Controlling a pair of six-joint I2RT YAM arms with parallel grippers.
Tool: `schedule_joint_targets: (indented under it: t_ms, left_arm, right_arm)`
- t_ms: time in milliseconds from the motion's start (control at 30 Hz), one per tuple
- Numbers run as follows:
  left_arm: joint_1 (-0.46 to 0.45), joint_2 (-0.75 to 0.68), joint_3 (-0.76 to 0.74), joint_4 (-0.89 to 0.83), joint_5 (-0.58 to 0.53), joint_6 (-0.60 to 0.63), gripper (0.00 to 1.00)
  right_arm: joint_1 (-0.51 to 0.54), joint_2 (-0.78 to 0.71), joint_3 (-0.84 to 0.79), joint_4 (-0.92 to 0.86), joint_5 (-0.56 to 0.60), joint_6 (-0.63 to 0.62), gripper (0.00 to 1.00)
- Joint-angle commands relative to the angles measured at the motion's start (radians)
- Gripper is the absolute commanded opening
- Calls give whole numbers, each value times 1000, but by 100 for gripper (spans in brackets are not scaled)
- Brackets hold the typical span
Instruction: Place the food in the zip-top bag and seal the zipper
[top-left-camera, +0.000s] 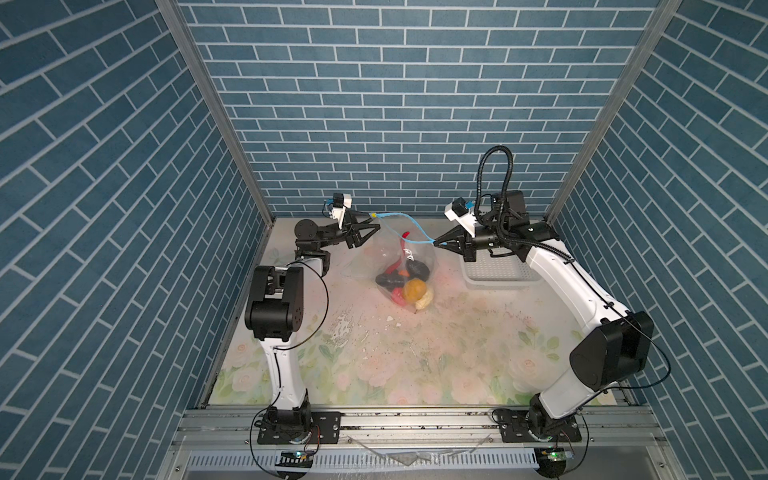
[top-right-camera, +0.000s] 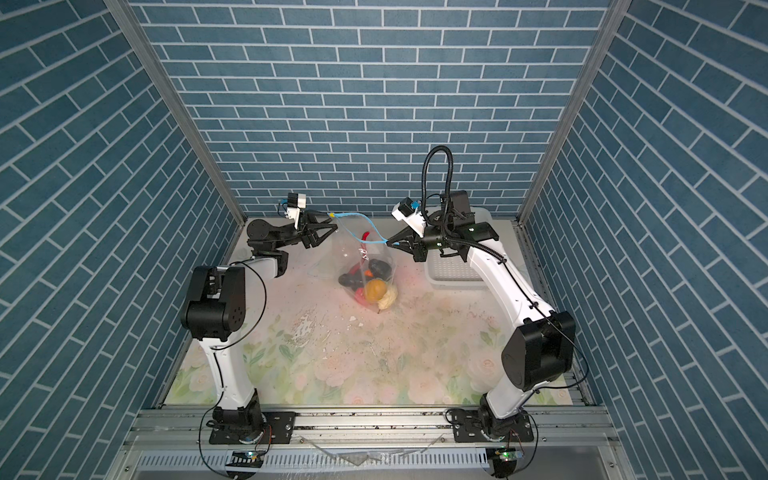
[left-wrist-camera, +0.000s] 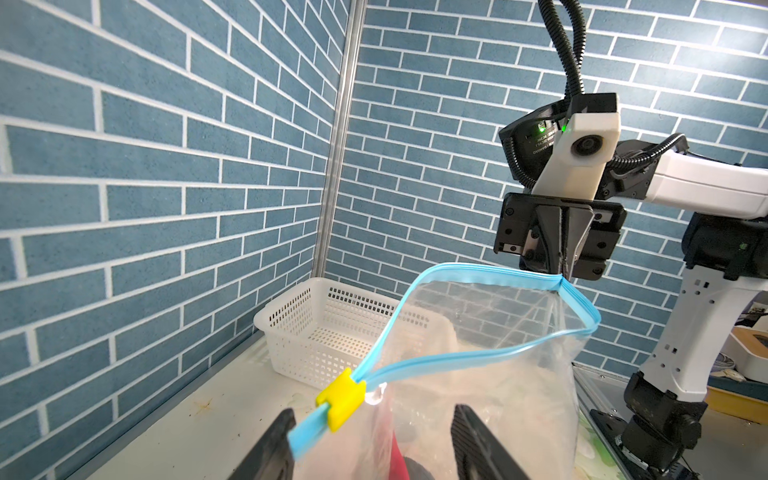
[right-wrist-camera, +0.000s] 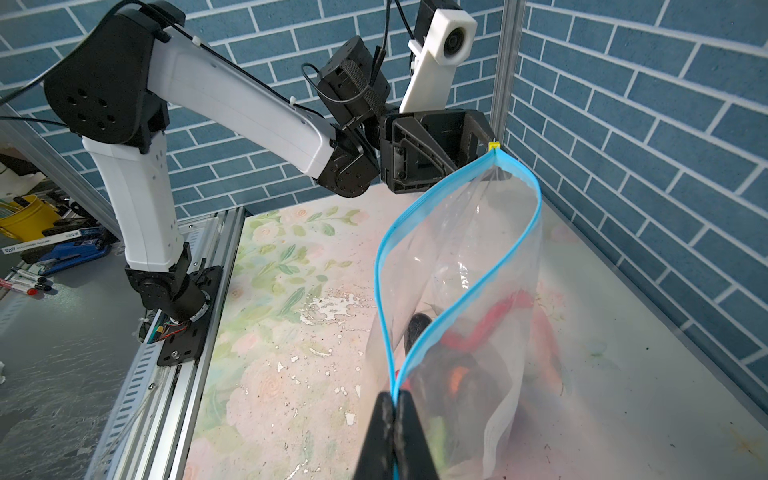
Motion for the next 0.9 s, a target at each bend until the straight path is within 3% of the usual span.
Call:
schedule_joint_targets:
  t_ms: [0, 300, 733, 867]
  left_arm:
    - [-3, 2, 18, 29, 24, 0, 53]
    - [-2, -23, -25, 38, 36, 7, 26]
    - [-1, -65, -62, 38, 43, 4, 2]
    - [-1, -70, -61, 38, 50, -12, 0]
  right_arm:
    - [-2, 12, 63, -11, -34, -29, 0]
    - [-5, 24, 80, -11, -19, -12, 0]
    - [-33, 26, 73, 21, -23, 33, 0]
    - [-42, 22, 68, 31, -25, 44, 0]
